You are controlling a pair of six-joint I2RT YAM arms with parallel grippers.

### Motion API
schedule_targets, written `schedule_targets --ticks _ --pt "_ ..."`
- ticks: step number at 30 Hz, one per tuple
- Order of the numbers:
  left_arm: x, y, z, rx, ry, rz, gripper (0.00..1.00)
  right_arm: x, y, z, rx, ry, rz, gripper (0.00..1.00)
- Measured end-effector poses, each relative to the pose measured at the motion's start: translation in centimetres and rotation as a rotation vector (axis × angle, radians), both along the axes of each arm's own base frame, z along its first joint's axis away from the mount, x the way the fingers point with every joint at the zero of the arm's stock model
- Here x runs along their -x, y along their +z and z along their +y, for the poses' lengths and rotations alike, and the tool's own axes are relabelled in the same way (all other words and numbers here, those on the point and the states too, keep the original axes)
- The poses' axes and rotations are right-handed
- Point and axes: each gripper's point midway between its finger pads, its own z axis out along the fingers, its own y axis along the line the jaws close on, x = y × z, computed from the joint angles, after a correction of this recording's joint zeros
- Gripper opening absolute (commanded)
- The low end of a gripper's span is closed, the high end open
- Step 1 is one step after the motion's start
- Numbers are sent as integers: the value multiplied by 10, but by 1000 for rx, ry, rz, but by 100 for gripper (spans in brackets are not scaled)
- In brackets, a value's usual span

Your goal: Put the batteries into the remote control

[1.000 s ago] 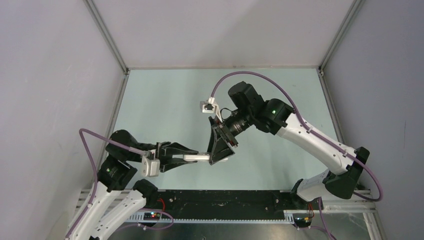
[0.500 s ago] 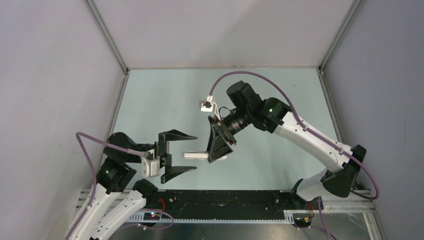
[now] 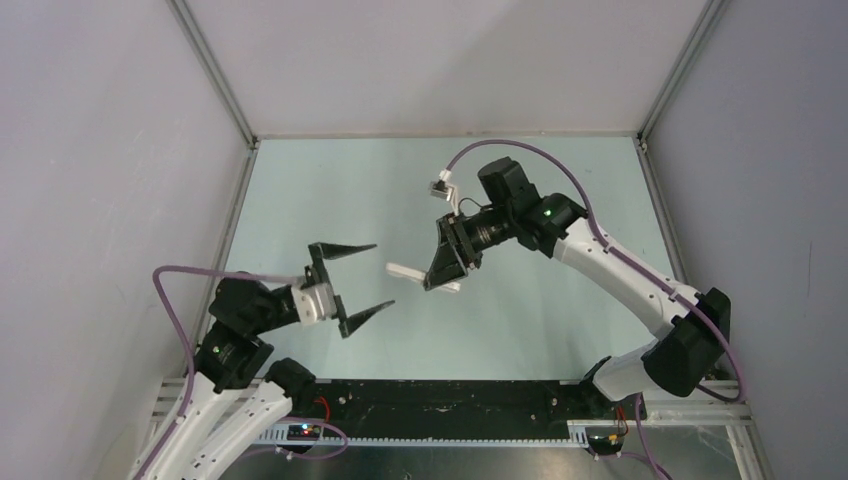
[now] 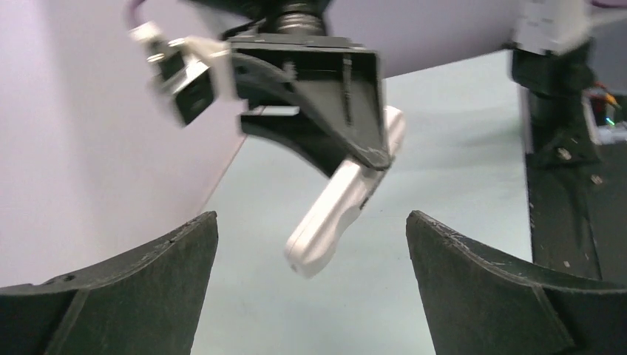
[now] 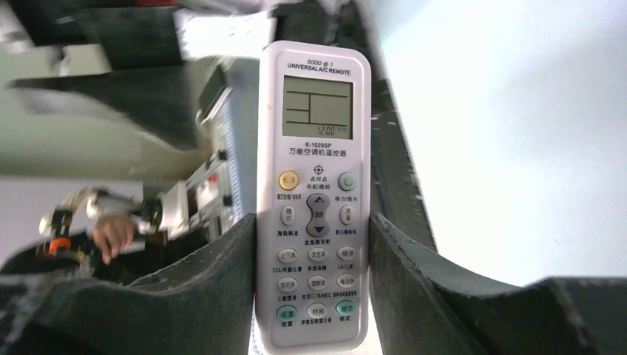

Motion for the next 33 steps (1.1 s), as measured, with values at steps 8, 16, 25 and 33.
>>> schedule_targets --ticks 8,16,25,33 --pt "-61 -3 28 180 419 437 100 -82 -98 -42 354 -493 -34 25" --pt "-80 -29 32 320 574 785 100 -134 -188 -125 750 -951 -142 24" --pt "-84 -79 40 353 705 1005 100 -164 -231 -173 945 -1192 -194 34" --pt "-83 -86 42 381 735 1075 100 -167 -256 -182 996 -1231 -192 42"
